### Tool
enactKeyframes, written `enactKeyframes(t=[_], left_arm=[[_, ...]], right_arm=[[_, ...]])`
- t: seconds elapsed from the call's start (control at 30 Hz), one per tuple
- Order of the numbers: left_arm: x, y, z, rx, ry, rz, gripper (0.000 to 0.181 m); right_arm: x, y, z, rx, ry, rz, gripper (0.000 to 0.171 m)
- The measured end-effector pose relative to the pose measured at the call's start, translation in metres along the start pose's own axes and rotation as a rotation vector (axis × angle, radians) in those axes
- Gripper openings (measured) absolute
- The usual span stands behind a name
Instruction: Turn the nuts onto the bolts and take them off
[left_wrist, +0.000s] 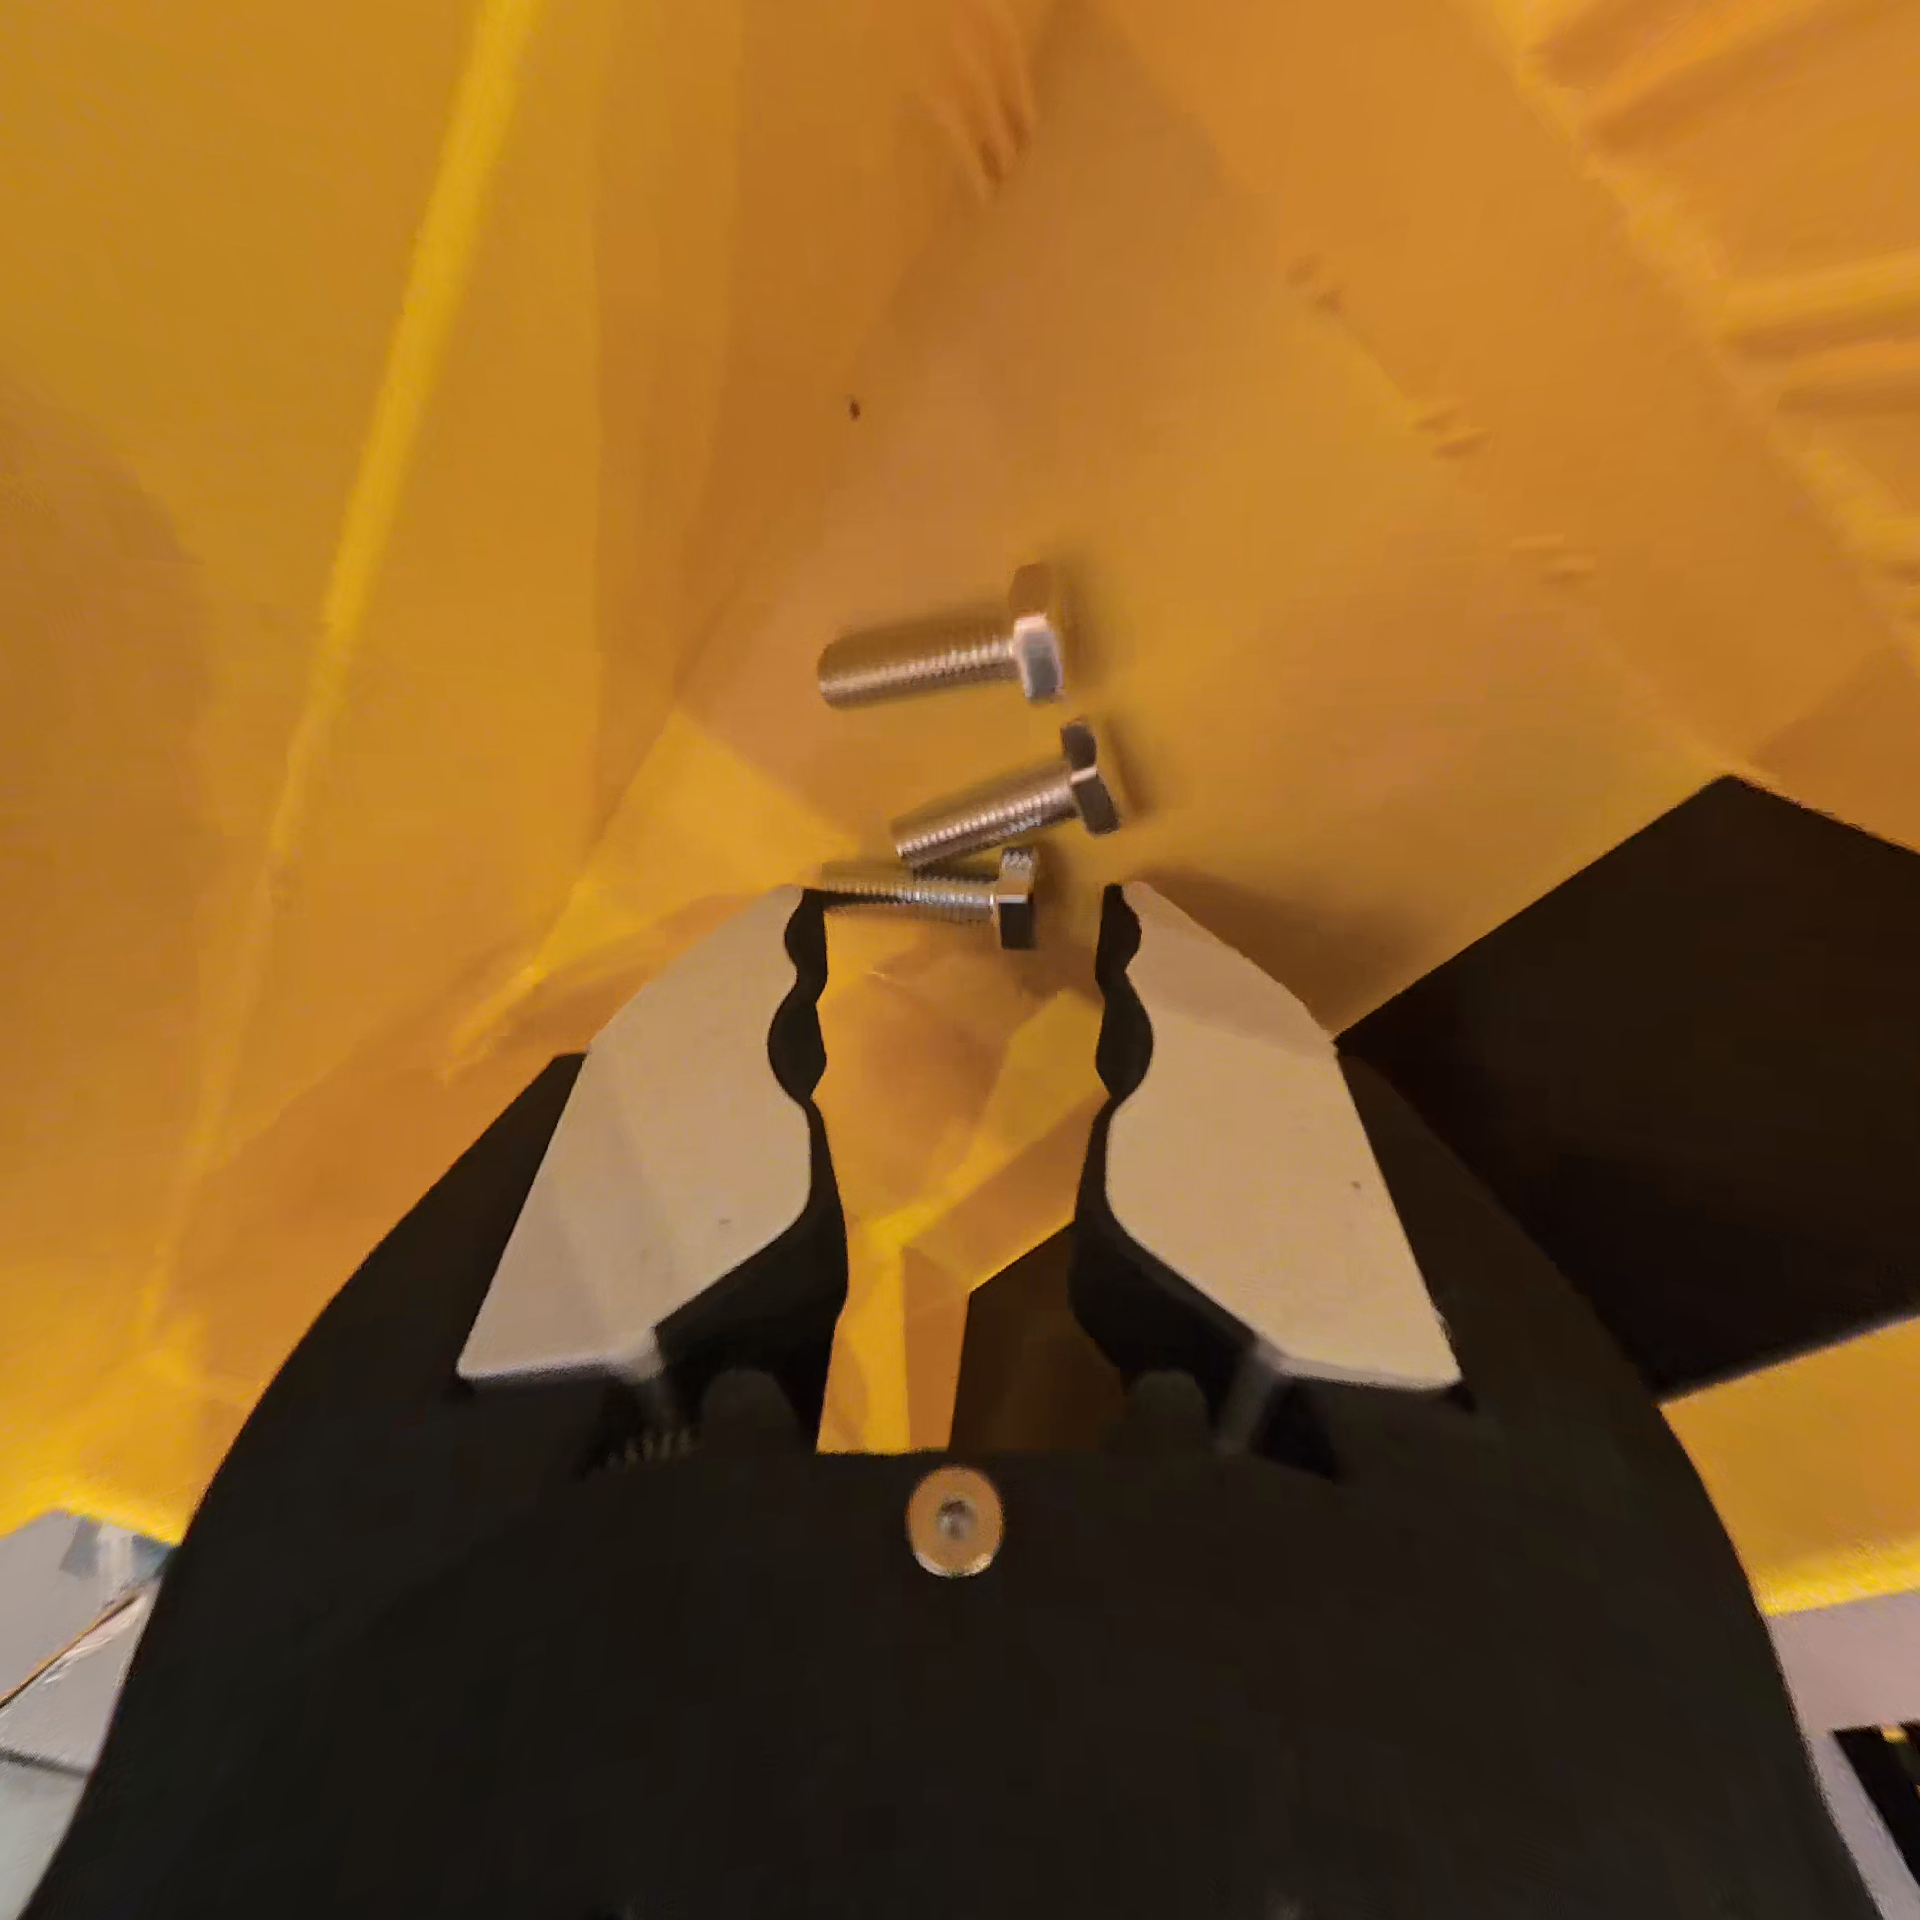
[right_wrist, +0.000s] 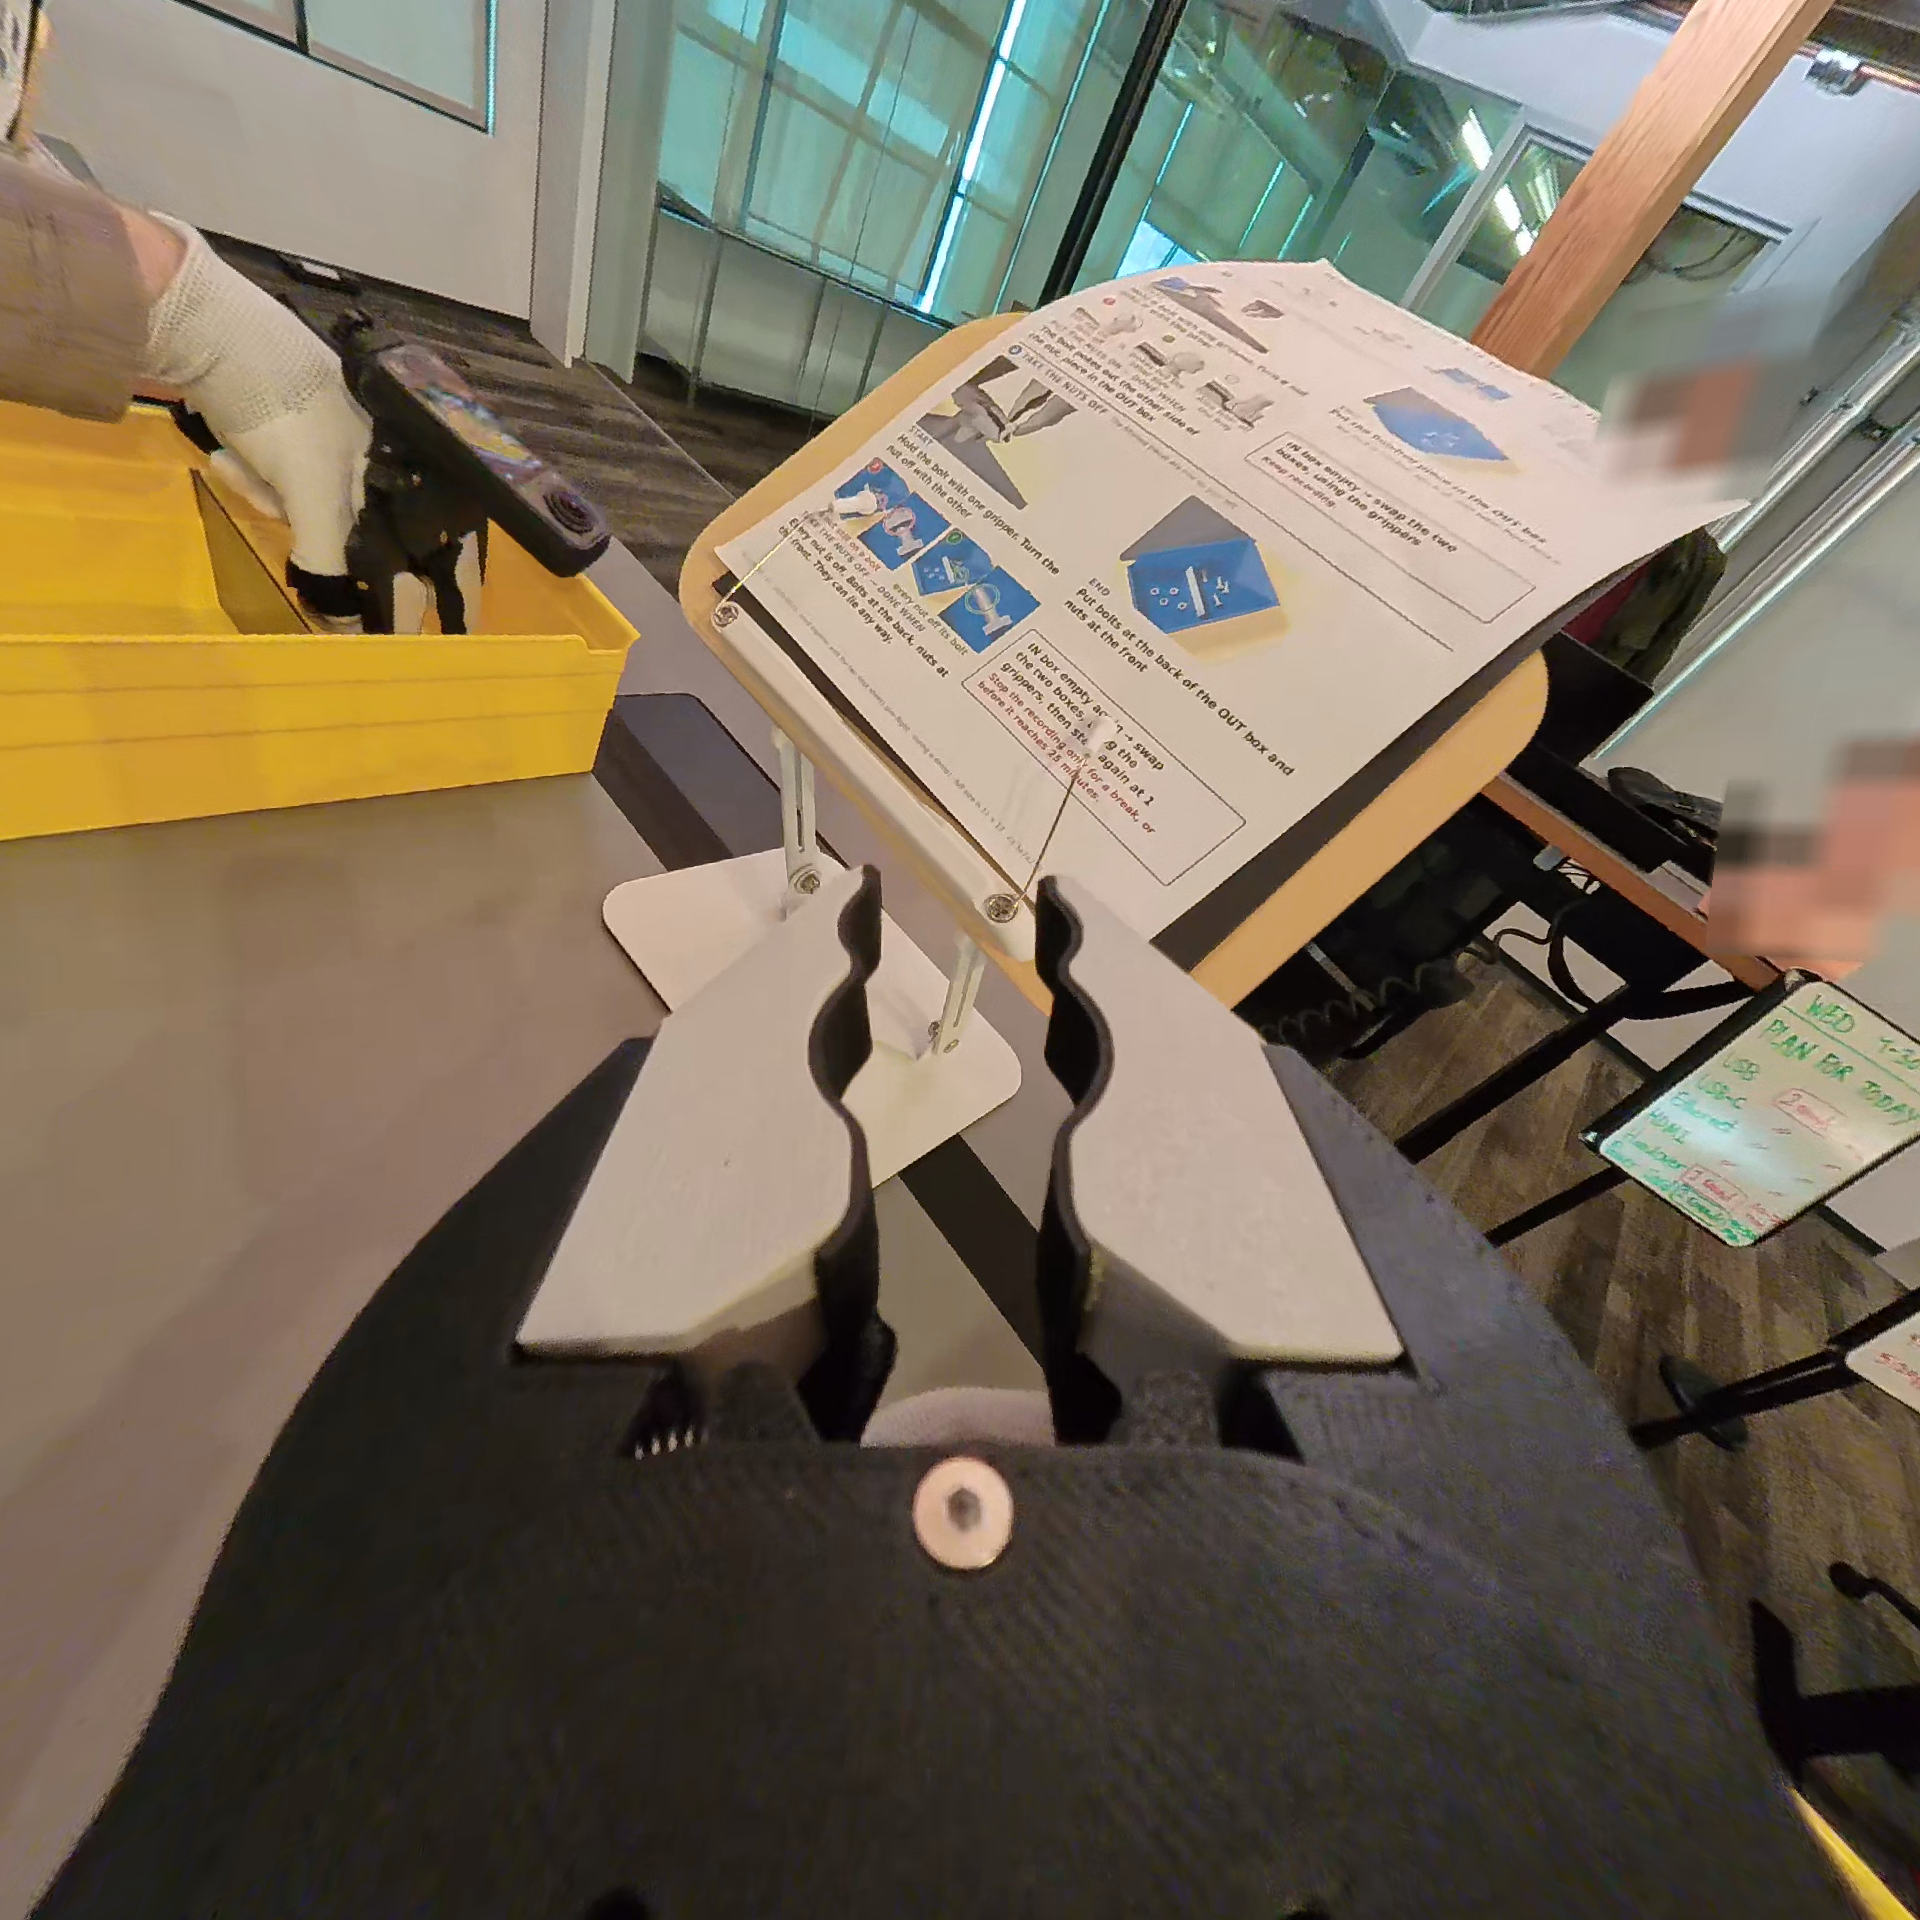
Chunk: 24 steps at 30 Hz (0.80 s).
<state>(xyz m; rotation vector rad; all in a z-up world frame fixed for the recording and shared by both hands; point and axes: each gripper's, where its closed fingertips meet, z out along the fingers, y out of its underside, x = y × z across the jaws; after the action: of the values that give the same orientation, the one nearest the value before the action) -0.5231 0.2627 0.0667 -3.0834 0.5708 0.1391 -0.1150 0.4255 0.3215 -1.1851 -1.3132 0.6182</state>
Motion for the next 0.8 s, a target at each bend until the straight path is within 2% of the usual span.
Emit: enactKeyframes(t=[0.1,0.13,0.43,0.67,0.8], left_arm=[[-0.001,-0.003,0.000,-0.003,0.010,0.008,0.047],[-0.002,-0.002,0.000,-0.009,0.005,0.009,0.040],[-0.001,-0.001,0.000,0.029,-0.010,0.031,0.039],[-0.012,0.005,-0.002,0.045,-0.110,0.064,0.039],[-0.018,-0.002,-0.013,0.114,-0.178,0.077,0.039]], right_arm=[[0.001,0.003,0.001,-0.009,0.003,-0.003,0.028],[0.001,0.004,0.001,-0.012,0.003,-0.004,0.028],[0.000,0.003,0.000,-0.019,0.006,-0.016,0.028],[-0.005,0.003,0.003,-0.020,-0.009,-0.023,0.028],[-0.007,0.003,0.005,-0.020,-0.016,-0.027,0.028]])
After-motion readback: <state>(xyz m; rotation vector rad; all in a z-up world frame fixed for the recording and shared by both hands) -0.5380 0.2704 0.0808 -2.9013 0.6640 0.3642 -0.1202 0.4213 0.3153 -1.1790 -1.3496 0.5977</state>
